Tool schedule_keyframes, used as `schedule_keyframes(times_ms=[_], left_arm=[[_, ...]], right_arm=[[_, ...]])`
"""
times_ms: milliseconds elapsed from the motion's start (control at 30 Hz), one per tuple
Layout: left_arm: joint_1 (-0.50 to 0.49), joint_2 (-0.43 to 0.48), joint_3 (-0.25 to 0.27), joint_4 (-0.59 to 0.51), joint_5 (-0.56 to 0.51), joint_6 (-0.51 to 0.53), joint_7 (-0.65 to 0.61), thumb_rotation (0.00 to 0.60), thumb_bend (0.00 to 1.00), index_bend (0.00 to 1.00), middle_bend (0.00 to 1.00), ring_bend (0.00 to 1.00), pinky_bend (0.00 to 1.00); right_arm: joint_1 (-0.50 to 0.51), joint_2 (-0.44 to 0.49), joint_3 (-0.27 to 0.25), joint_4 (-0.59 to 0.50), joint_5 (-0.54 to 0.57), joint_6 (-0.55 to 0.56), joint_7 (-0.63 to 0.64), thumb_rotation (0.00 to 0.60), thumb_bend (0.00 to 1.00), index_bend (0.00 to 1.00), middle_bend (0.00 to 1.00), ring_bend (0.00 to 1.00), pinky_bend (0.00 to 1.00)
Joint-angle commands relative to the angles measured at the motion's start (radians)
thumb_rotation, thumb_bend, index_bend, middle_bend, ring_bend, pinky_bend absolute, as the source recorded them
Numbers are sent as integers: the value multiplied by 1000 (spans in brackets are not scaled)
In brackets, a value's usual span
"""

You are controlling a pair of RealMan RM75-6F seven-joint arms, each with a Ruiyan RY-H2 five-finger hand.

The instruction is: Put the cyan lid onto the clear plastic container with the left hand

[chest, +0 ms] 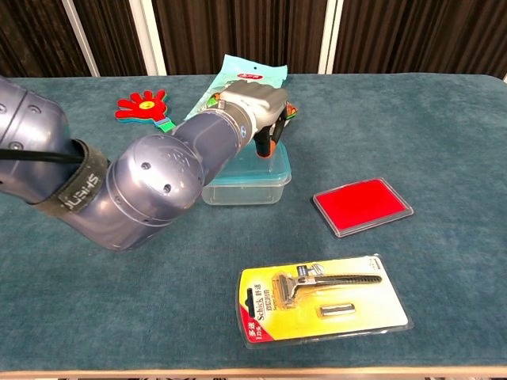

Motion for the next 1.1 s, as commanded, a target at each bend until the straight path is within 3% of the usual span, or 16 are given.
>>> schedule_keyframes(times_ms=[33, 567, 667, 1100], left_arm=[[2, -5, -1, 8, 5, -2, 1, 600, 511, 607, 532, 275, 195], [15, -27, -4, 39, 22, -27, 14, 600, 511, 608, 532, 275, 194], [17, -25, -7, 27, 22, -22, 24, 600, 511, 608, 532, 275, 194], [53, 58, -15, -189, 125, 116, 16, 600, 511, 611, 530, 270, 188]], right_arm=[[0, 1, 0, -1, 3, -2, -1, 600, 414, 35, 0, 0, 0], [0, 1, 1, -3, 4, 4, -9, 600, 414, 35, 0, 0, 0], [20, 16, 24, -35, 26, -10, -35, 600, 414, 34, 0, 0, 0], [2, 2, 3, -12, 7, 8, -19, 600, 414, 35, 0, 0, 0]])
